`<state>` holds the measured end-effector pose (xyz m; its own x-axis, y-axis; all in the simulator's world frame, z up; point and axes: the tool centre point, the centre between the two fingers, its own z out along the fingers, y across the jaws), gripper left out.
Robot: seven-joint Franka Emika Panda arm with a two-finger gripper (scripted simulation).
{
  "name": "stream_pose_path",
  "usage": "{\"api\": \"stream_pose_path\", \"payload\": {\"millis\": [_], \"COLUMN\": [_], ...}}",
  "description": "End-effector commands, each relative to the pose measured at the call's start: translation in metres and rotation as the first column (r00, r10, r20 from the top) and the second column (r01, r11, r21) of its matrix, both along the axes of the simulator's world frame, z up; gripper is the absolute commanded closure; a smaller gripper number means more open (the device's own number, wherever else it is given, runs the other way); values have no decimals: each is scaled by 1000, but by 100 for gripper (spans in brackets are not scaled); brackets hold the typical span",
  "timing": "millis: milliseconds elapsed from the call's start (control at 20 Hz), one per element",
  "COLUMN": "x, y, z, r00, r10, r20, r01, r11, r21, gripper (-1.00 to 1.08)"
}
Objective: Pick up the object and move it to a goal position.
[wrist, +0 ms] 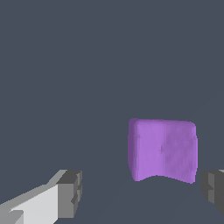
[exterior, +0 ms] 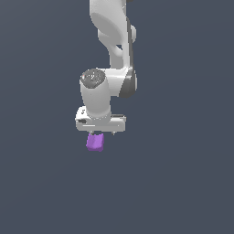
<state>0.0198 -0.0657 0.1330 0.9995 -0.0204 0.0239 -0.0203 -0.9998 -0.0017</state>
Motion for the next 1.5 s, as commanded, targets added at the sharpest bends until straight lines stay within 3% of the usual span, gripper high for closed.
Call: {"api": "stream_pose_path", "payload": {"millis": [0, 400, 1350, 1400, 1450], "x": [-1, -4, -4, -4, -4], "y": [-19, -46, -47, -47, -47], "z": [-16, -41, -91, -91, -91], "r00": [1000, 999, 999, 999, 999], "r10": [-13, -33, -33, -33, -33], "r20": [-9, -24, -24, -24, -24], "r01": [13, 33, 33, 33, 33], "r11": [1000, 999, 999, 999, 999], "r21": [0, -1, -1, -1, -1], "gripper": [-92, -92, -92, 108, 108]}}
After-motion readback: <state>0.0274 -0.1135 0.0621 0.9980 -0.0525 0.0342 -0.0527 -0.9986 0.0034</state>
